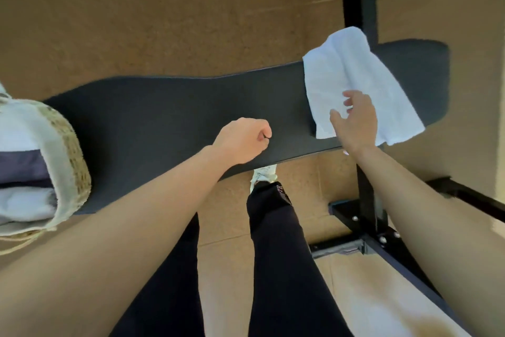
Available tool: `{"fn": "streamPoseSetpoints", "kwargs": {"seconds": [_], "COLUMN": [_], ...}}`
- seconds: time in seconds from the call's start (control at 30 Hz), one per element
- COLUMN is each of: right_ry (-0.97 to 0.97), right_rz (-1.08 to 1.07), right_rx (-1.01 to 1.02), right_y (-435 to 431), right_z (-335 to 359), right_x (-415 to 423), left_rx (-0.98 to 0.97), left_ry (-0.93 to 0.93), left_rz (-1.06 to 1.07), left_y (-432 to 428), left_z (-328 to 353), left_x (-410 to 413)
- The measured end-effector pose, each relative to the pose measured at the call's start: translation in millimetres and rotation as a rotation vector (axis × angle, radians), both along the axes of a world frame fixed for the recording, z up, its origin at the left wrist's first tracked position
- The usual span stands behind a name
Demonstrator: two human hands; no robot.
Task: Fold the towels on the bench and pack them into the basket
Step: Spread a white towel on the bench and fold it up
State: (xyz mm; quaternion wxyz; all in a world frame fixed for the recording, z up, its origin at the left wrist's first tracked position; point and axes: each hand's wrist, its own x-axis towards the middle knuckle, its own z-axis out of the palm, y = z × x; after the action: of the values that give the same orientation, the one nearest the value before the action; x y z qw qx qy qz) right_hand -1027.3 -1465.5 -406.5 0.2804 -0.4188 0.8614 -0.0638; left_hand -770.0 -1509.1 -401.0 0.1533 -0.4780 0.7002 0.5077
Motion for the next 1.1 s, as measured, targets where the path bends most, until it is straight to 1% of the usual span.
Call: {"fn": "streamPoseSetpoints", "kwargs": {"seconds": [0.07, 0.13, 0.23, 0.3, 0.37, 0.5, 0.6, 0.67, 0.83, 0.9, 1.0, 1.03, 1.1], "right_ry": [0.019, -0.013, -0.137, -0.171, -0.174, -0.049, 0.070, 0.048, -0.039, 0.014, 0.180, 0.188, 0.127], "right_rz": [-0.045, -0.026, 0.049, 0.145, 0.221, 0.370, 0.485, 0.463, 0.345, 0.320, 0.154, 0.094, 0.035], "right_rx": [0.064, 0.167, 0.279, 0.317, 0.314, 0.277, 0.253, 0.225, 0.217, 0.176, 0.060, 0.054, 0.126], "right_y": [3.7, 9.9, 25.5, 35.8, 42.6, 48.0, 48.0, 41.9, 35.1, 37.4, 36.7, 37.4, 39.5], "right_z": [-9.3, -19.0, -37.8, -47.9, -54.2, -62.2, -71.0, -72.0, -65.0, -61.9, -59.5, -59.1, -60.8], "right_x": [-21.8, -37.4, -52.7, -57.6, -59.5, -60.3, -65.1, -68.9, -75.5, -77.0, -87.6, -92.8, -102.6], "left_rx": [0.028, 0.060, 0.140, 0.218, 0.284, 0.337, 0.382, 0.393, 0.393, 0.359, 0.373, 0.377, 0.353], "left_ry": [-0.002, -0.002, -0.007, -0.009, -0.010, -0.011, 0.033, 0.050, 0.040, 0.045, 0.041, 0.046, 0.050], "left_rz": [-0.002, 0.053, 0.192, 0.293, 0.346, 0.391, 0.513, 0.545, 0.448, 0.409, 0.395, 0.406, 0.433], "left_y": [-6.5, -10.8, -11.9, -9.0, -3.7, 2.2, 0.2, 0.0, 5.7, 11.2, 23.3, 27.6, 32.4], "left_z": [-3.8, -7.2, -13.7, -20.2, -25.5, -31.4, -34.0, -36.4, -44.0, -47.5, -52.6, -53.7, -55.1], "left_x": [-32.6, -64.3, -105.9, -126.1, -140.4, -149.9, -141.8, -135.2, -138.9, -146.4, -159.0, -163.7, -171.0]}}
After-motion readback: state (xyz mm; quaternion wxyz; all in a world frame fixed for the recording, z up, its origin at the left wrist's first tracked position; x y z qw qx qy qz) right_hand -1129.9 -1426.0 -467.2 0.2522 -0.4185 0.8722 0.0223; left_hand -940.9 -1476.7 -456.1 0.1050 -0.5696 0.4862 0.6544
